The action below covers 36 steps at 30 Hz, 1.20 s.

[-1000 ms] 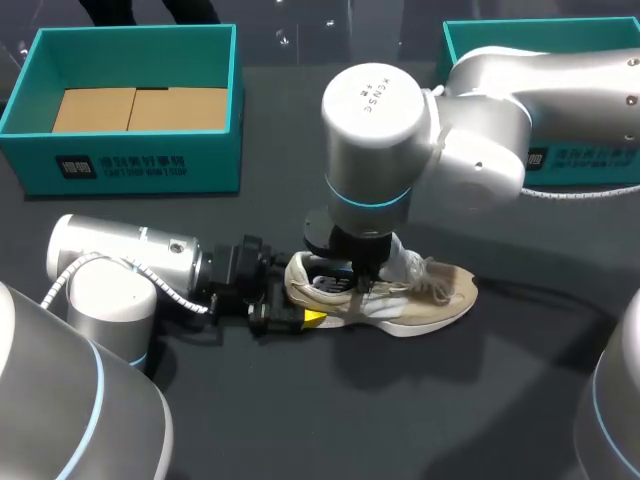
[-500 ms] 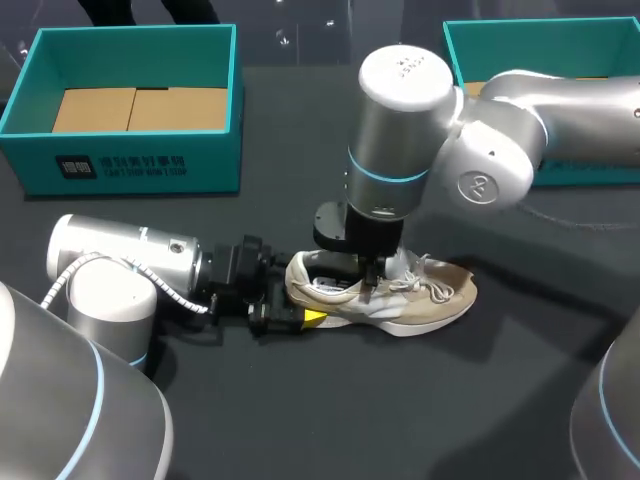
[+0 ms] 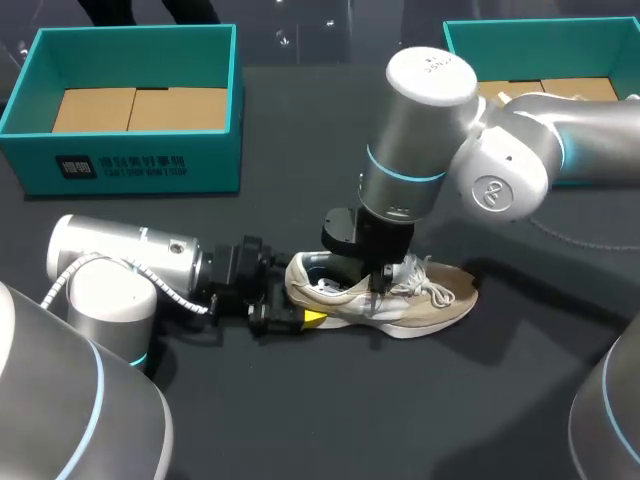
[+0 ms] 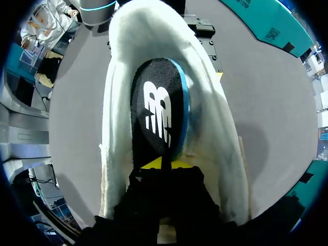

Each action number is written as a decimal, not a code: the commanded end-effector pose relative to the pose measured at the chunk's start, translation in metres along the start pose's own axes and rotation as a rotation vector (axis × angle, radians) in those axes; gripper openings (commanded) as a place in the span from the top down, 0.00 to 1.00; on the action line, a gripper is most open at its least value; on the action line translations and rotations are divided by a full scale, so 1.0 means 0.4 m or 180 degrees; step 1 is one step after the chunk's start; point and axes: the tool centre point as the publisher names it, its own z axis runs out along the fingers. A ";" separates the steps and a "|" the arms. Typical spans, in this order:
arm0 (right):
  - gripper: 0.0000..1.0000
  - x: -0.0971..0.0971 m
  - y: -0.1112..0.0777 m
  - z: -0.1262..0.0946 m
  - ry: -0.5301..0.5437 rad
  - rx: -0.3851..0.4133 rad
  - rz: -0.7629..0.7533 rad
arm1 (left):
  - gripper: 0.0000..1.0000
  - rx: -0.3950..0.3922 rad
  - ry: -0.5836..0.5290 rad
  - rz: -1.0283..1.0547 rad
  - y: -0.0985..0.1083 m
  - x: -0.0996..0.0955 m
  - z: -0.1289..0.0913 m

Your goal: Take the shoe out of the shoebox, open the shoe tongue, remove and reinsert the insole, then place the shoe into the shoebox

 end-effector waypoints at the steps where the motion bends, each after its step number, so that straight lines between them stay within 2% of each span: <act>1: 1.00 0.035 -0.033 0.001 -0.0131 -0.0194 -0.0058 | 1.00 -0.0001 -0.0011 -0.0003 0.010 0.001 0.005; 15: 1.00 0.007 -0.033 -0.115 -0.0691 -0.1009 -0.0731 | 1.00 -0.0001 -0.0011 -0.0003 0.010 0.001 0.005; 23: 1.00 -0.008 -0.020 -0.144 -0.0686 -0.1118 -0.1002 | 1.00 -0.0001 -0.0011 -0.0003 0.010 0.001 0.005; 36: 1.00 -0.005 0.098 -0.209 -0.0608 -0.1027 -0.1674 | 1.00 -0.0001 -0.0011 -0.0003 0.010 0.001 0.005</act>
